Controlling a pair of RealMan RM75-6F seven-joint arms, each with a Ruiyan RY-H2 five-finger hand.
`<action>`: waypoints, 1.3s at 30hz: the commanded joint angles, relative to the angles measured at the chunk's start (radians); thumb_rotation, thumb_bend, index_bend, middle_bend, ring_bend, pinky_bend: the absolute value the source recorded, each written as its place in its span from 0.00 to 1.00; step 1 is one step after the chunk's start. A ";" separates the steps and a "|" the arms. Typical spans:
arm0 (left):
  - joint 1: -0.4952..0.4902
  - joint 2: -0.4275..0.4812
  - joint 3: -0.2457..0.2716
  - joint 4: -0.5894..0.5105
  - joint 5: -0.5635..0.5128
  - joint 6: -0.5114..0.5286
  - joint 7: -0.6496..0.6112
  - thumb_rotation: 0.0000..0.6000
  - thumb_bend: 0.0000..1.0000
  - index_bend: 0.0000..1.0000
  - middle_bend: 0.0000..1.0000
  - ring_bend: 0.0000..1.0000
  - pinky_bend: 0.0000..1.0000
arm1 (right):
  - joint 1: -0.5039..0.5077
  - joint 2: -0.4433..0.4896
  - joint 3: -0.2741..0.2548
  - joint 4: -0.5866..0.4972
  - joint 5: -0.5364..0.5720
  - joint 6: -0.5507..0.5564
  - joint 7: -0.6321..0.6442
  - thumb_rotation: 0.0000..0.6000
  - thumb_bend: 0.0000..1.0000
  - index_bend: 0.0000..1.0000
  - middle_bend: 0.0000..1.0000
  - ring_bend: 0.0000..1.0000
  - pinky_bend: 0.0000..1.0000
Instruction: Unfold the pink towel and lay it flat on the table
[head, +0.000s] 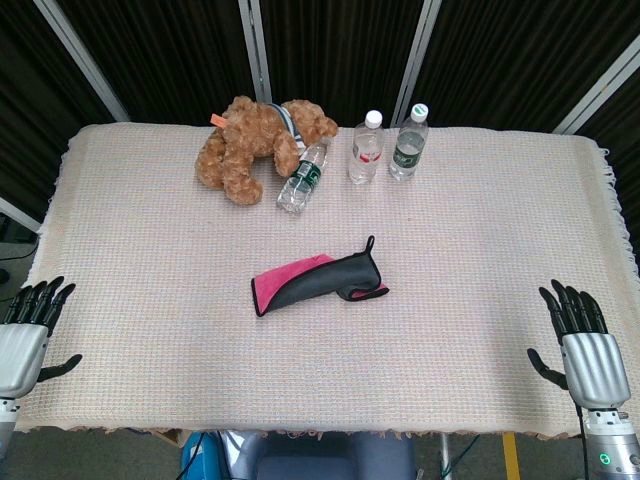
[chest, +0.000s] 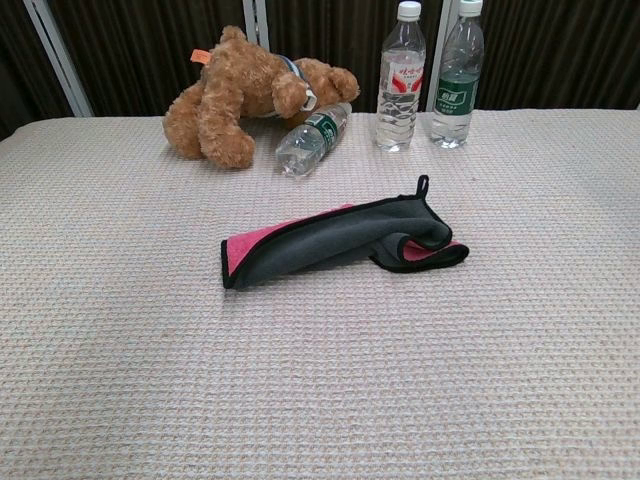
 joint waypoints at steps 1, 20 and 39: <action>0.000 -0.001 0.000 0.000 0.001 0.001 0.000 1.00 0.03 0.03 0.00 0.00 0.00 | 0.002 -0.001 0.001 0.000 0.002 -0.004 -0.001 1.00 0.27 0.00 0.00 0.00 0.07; -0.004 0.003 -0.005 -0.015 0.004 0.002 -0.003 1.00 0.02 0.03 0.00 0.00 0.00 | 0.032 -0.014 0.002 -0.004 -0.011 -0.044 0.027 1.00 0.27 0.01 0.00 0.00 0.07; -0.032 -0.051 -0.020 0.006 -0.038 -0.049 0.083 1.00 0.03 0.04 0.00 0.00 0.00 | 0.475 -0.100 0.234 -0.147 0.332 -0.587 -0.274 1.00 0.40 0.16 0.05 0.01 0.13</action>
